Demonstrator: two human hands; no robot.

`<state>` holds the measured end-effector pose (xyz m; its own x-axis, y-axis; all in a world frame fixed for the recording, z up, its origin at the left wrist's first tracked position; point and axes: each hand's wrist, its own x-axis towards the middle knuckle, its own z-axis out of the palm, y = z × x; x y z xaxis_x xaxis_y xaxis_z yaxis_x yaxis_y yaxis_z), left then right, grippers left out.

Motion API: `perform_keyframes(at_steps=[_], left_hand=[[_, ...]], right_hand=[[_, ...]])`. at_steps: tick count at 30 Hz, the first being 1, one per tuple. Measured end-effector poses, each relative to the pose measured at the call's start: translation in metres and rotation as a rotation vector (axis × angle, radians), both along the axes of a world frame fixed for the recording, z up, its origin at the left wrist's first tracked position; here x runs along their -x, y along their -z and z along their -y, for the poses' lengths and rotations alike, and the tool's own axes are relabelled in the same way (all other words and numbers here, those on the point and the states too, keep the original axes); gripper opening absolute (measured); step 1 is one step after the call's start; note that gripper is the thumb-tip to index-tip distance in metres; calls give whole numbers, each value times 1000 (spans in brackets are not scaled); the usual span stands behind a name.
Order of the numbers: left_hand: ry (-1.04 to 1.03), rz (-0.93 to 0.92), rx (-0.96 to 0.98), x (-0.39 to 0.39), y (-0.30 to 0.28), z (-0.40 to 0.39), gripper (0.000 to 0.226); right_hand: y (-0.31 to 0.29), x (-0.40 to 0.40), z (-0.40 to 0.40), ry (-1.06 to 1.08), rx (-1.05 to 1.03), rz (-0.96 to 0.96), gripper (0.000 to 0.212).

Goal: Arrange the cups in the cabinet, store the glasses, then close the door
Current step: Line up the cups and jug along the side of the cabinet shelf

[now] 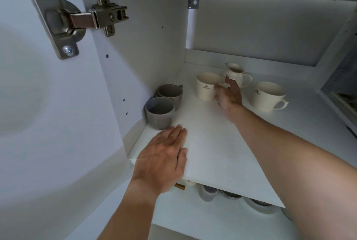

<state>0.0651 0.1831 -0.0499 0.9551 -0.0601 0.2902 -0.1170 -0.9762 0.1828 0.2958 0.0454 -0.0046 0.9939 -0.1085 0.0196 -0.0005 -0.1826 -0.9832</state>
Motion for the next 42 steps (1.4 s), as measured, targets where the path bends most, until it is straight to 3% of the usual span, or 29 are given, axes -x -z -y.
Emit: perform_keyframes(at_steps=[10, 24, 26, 28, 30, 31, 34, 37, 42], left_hand=[[-15, -5, -12, -1, -1, 1, 60], [-8, -9, -19, -1, -3, 0, 59], [3, -21, -25, -1, -3, 0, 58], [5, -29, -12, 0, -4, 0, 57], [7, -32, -1, 0, -5, 0, 57], [8, -32, 0, 0, -5, 0, 57], [7, -36, -6, 1, -8, 2, 56], [11, -38, 8, 2, -10, 4, 56], [15, -31, -20, 0, -8, 1, 56]], right_hand=[[0, -12, -42, -16, 105, 83, 25], [-2, 2, -52, -135, 252, 177, 35], [-8, 10, -35, -75, 329, 285, 36], [-14, 19, -6, 52, 568, 445, 42], [-18, 25, 30, 305, 861, 520, 57], [-18, 26, 49, 443, 900, 478, 65], [-17, 25, 95, 617, 726, 176, 70], [-9, 20, 115, 455, 514, -45, 56], [6, 24, 106, 319, 412, 174, 36]])
